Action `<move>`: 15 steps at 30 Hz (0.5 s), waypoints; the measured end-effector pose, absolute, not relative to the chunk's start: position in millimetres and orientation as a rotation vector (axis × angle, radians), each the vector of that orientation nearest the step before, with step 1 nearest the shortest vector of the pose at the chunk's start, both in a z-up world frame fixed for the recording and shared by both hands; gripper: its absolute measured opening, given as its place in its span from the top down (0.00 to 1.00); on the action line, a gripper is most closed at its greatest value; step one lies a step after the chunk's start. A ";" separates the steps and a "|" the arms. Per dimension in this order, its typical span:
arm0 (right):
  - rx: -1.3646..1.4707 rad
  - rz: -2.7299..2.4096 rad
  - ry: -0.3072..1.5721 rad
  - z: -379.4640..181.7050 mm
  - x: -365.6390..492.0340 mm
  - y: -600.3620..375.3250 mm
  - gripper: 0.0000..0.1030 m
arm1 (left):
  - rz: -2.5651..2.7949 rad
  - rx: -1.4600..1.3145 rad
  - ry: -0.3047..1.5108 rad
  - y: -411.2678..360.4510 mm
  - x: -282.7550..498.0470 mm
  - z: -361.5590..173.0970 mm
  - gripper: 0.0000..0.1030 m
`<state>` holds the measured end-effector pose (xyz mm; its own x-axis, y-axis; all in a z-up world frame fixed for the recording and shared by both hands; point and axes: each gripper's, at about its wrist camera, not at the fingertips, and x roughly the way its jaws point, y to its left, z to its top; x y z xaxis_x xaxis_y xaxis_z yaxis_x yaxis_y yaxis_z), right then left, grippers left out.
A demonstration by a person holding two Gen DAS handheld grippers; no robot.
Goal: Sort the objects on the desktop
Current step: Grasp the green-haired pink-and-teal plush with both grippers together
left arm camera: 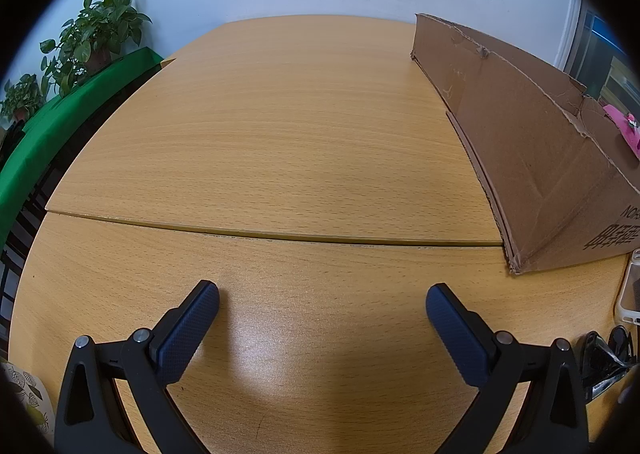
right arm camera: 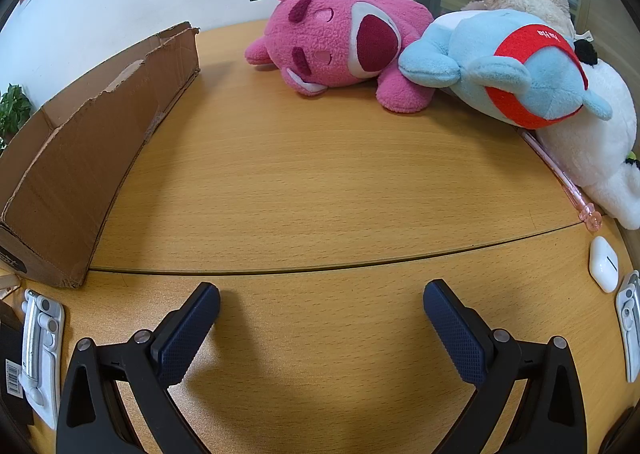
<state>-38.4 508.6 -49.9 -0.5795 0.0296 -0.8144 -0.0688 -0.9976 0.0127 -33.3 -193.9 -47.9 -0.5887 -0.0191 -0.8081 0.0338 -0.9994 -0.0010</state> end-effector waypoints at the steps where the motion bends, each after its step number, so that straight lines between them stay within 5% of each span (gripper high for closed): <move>1: -1.413 2.743 0.066 -50.0 -38.5 508.6 0.00 | -2.774 1.411 0.025 -193.9 -33.3 -47.9 0.00; 15: -1.449 2.683 0.003 -42.9 -8.8 487.5 0.00 | -2.758 1.404 0.039 -195.1 -39.8 -48.8 0.00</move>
